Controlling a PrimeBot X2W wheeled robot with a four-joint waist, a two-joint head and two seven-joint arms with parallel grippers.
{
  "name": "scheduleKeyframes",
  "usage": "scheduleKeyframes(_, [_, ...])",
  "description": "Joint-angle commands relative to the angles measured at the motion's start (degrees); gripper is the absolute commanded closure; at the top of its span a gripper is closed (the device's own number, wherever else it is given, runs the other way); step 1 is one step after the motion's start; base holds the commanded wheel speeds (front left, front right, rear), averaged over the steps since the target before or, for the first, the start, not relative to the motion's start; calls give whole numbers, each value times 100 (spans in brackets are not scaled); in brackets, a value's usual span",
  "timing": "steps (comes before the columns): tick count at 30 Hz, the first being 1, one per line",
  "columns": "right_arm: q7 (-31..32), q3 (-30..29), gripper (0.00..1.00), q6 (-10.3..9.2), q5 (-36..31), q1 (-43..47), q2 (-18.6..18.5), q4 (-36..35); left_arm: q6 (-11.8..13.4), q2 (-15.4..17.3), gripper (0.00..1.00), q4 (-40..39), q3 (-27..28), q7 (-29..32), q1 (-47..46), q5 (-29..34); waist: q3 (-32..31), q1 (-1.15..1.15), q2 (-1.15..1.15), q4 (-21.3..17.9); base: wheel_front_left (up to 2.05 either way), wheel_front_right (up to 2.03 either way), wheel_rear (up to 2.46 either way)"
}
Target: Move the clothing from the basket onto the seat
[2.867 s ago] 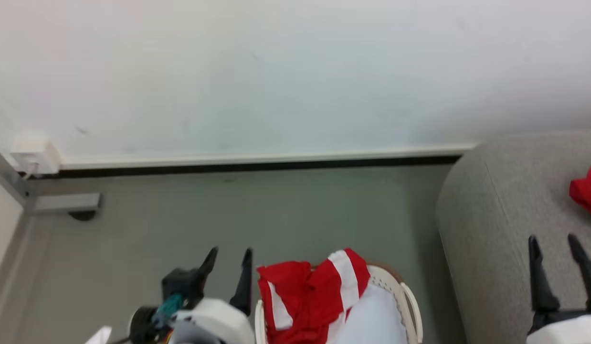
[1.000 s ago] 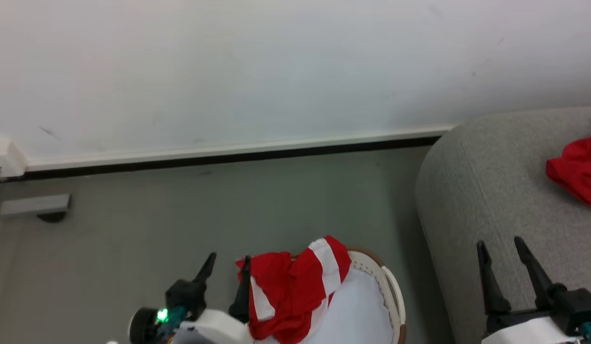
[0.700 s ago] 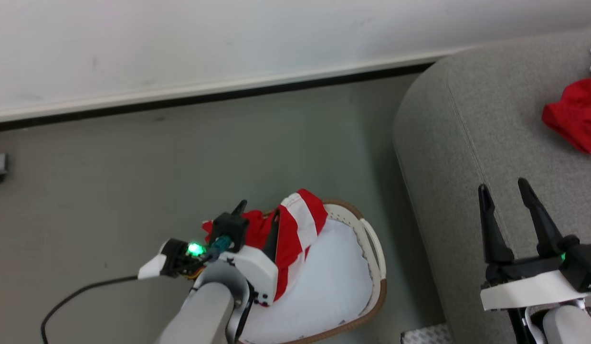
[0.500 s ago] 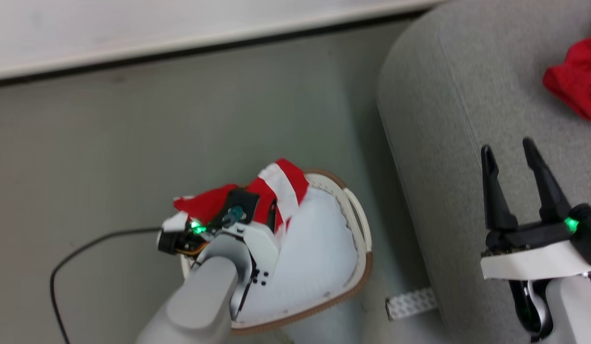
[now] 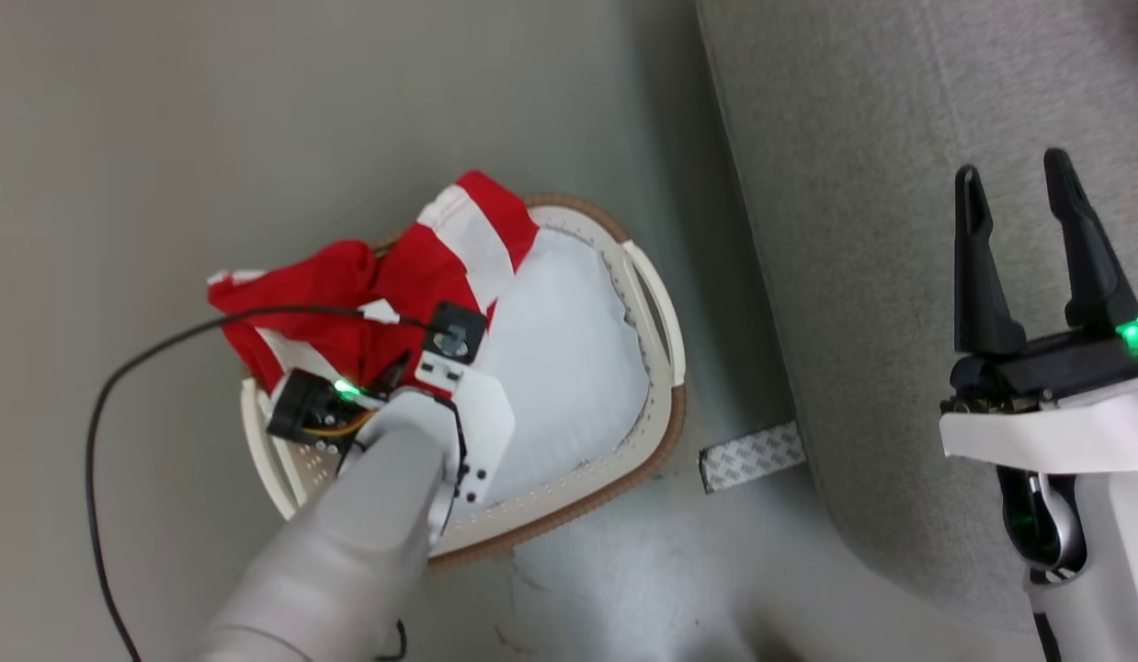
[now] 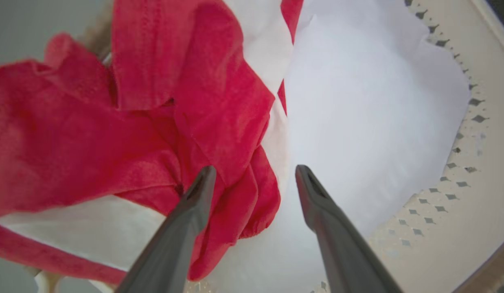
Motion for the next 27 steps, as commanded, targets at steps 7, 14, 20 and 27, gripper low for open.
scheduleKeyframes(7, [1, 94, 0, -12, 143, -400, 46, -197, 170, 39, 0, 589, -191, 251, -642, 79, 803, -1, 0, -189, 0, 0, 0])
scheduleKeyframes(14, [1, 146, 0, -13, 345, -512, 131, -315, 265, 187, 0, 894, -336, 448, -1009, 213, 1158, -1, 0, -339, 0, 0, 0])
scheduleKeyframes(20, [1, 144, 0, -13, 422, -505, 184, -308, 267, 316, 0, 976, -411, 508, -1084, 233, 1318, -1, 0, -459, 0, 0, 0])
scheduleKeyframes(27, [1, 71, 0, -13, 408, -423, 197, -242, 171, 355, 100, 1017, -477, 475, -1057, 184, 1302, -1, 0, -454, 0, 0, 0])
